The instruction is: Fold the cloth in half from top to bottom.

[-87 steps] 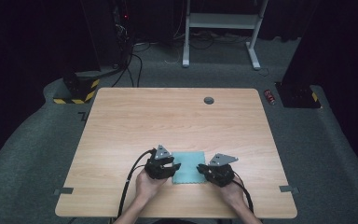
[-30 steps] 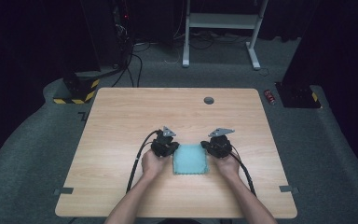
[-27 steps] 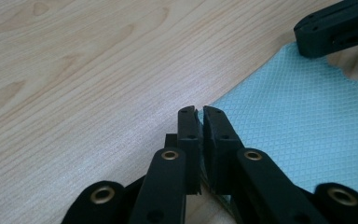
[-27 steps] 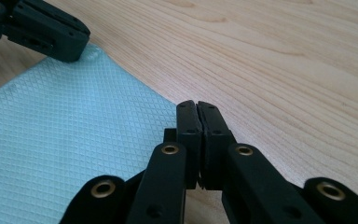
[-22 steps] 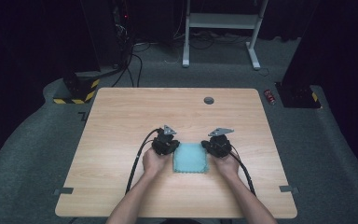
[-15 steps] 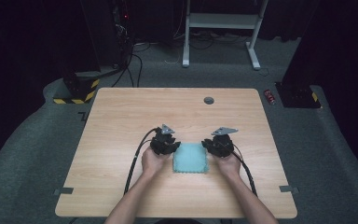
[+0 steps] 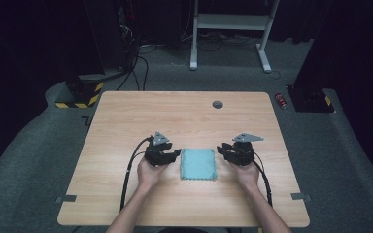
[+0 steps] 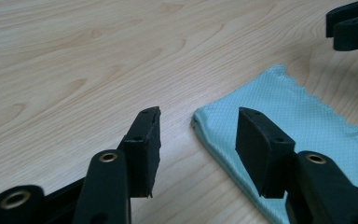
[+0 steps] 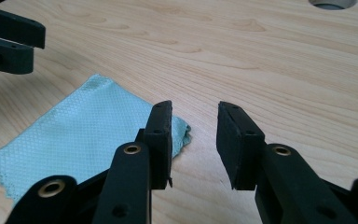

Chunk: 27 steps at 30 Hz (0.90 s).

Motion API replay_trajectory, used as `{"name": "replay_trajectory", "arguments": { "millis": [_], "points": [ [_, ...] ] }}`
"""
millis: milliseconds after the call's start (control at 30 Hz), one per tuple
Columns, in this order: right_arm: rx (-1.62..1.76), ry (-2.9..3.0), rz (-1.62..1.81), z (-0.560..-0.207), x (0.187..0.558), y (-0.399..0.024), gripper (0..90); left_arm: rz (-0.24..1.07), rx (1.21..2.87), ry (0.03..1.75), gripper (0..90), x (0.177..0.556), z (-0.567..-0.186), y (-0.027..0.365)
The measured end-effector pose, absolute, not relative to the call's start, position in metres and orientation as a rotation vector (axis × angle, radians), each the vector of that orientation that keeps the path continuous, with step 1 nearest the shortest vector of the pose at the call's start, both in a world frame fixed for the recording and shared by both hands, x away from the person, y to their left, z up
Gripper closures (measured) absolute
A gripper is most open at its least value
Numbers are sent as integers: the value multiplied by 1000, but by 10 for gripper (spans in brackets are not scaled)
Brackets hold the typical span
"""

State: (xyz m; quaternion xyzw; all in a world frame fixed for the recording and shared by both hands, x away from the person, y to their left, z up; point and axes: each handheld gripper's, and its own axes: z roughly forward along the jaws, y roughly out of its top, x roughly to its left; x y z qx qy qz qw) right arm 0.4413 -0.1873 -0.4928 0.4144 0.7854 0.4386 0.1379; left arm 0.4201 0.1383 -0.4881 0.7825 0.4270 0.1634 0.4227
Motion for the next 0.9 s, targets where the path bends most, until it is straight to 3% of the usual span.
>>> {"name": "replay_trajectory", "arguments": {
  "millis": [467, 900],
  "points": [
    [1217, 2198, 1289, -486, 416, -215, 647, 452, 1896, 1090, 475, 396, -480, 173],
    [1241, 2166, 1264, -492, 400, -235, 635, 484, 1886, 1156, 466, 374, -500, 197]
  ]
}}
